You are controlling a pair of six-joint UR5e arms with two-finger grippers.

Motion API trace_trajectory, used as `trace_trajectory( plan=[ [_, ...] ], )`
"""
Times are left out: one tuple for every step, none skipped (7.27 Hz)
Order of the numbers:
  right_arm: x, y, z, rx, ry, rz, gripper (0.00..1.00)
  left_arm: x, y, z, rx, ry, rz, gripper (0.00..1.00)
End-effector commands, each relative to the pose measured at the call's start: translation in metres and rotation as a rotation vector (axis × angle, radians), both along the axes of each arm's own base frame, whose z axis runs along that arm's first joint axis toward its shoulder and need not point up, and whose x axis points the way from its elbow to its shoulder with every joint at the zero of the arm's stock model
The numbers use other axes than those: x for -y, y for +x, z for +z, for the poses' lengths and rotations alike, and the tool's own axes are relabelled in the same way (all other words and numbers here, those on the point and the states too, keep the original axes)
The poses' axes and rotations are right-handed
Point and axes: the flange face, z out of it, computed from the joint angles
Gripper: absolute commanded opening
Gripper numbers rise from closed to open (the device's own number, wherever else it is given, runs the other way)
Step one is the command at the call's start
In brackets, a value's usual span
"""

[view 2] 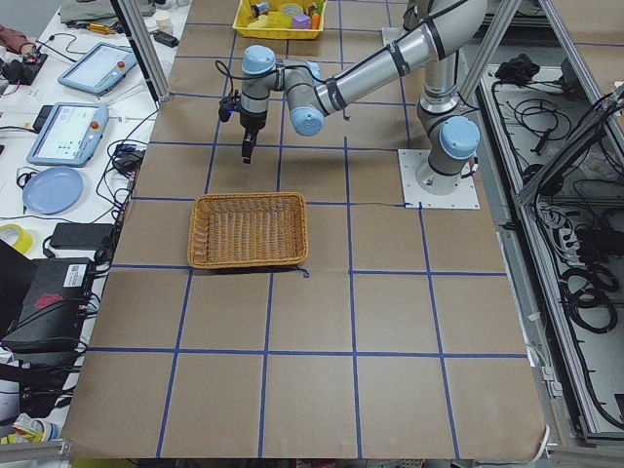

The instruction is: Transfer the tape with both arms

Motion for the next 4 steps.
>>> trace_trajectory(
  plan=[
    [0.001,-0.002,-0.001,0.005,-0.001,-0.006,1.00,-0.033,-0.078,0.067,-0.066,0.088,0.086,1.00],
    [0.001,-0.002,-0.001,0.005,0.001,-0.006,1.00,-0.045,-0.098,0.117,-0.068,0.153,0.106,1.00],
    [0.000,-0.005,-0.002,0.000,0.010,-0.010,1.00,-0.058,-0.112,0.152,-0.067,0.221,0.118,1.00],
    [0.000,-0.004,-0.002,0.003,0.009,-0.009,1.00,-0.069,-0.124,0.165,-0.137,0.267,0.114,1.00]
  ],
)
